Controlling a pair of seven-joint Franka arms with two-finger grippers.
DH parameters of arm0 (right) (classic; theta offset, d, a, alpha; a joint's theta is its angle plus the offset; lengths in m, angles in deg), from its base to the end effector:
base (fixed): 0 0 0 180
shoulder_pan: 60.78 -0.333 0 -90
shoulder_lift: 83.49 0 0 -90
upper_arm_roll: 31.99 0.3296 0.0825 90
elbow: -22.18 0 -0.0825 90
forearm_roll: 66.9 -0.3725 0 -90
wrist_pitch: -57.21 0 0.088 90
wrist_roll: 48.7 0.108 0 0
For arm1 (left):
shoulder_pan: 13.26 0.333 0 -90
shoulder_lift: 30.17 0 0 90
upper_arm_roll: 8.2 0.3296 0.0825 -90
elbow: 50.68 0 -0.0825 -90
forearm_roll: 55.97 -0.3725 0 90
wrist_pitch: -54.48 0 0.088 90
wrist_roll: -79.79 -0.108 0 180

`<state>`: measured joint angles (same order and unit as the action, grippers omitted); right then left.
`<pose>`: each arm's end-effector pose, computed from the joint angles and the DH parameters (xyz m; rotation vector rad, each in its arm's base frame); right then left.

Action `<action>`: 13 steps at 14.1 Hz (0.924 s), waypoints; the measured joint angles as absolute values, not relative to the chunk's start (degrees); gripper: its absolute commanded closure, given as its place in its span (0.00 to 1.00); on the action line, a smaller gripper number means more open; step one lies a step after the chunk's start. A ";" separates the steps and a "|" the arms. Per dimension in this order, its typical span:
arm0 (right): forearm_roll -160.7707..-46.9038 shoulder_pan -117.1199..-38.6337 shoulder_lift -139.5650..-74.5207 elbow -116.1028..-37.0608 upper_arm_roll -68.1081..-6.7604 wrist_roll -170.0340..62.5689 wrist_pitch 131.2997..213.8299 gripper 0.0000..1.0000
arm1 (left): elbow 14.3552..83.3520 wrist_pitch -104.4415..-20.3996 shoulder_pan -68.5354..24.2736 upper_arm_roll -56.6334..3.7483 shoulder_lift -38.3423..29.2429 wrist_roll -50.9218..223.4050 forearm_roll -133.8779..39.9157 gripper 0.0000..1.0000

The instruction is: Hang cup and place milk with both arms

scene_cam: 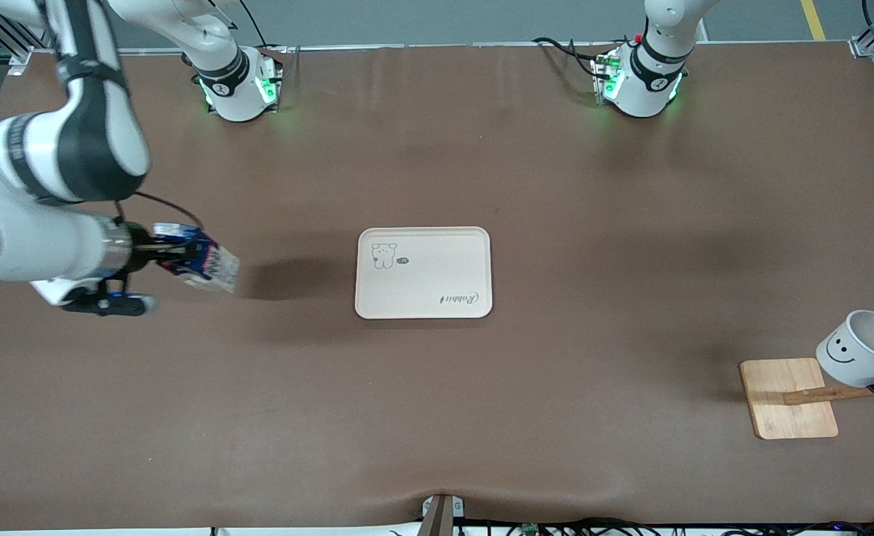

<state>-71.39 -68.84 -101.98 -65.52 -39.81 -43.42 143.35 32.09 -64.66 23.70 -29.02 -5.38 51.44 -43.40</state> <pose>0.6087 0.0214 0.4647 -3.0732 0.1492 0.5409 0.6597 0.2269 0.4944 2.8612 -0.1131 0.4946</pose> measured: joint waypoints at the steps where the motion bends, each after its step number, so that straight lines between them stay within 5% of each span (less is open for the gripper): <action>1: -71.31 -66.09 -102.01 -66.54 -39.84 -45.20 144.52 1.00 | 31.93 -64.74 23.87 -29.02 -5.07 51.44 -43.40 1.00; 4: -71.24 -60.75 -102.13 -69.57 -39.83 -48.49 148.54 1.00 | 31.55 -65.49 24.03 -29.02 -4.49 51.43 -43.40 0.79; 5: -71.20 -59.36 -102.31 -71.00 -39.81 -49.90 150.39 1.00 | 31.56 -65.83 24.03 -29.02 -4.27 51.43 -43.40 0.58; 6: -71.19 -57.80 -102.69 -72.62 -39.80 -52.31 152.49 1.00 | 31.56 -66.04 24.03 -29.03 -3.92 51.43 -43.40 0.18; 7: -71.19 -56.31 -103.21 -74.12 -39.80 -55.16 154.53 0.99 | 31.56 -66.33 24.01 -29.06 -3.57 51.41 -43.40 0.00; 11: -71.19 -54.27 -104.78 -76.63 -39.49 -59.03 157.39 0.92 | 30.30 -67.03 23.92 -29.44 -3.18 51.32 -43.40 0.00; 12: -71.19 -54.29 -104.78 -76.64 -39.19 -59.03 157.39 0.75 | 29.80 -67.03 23.81 -29.72 -3.19 51.32 -43.40 0.00; 13: -71.19 -54.30 -104.82 -76.67 -39.07 -59.03 157.37 0.01 | 29.29 -67.02 23.63 -29.95 -3.19 51.35 -43.40 0.00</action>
<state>-71.19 -54.30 -104.82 -76.67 -39.07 -59.03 157.37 29.29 -67.02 23.63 -29.95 -3.19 51.35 -43.40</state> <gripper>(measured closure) 0.383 0.198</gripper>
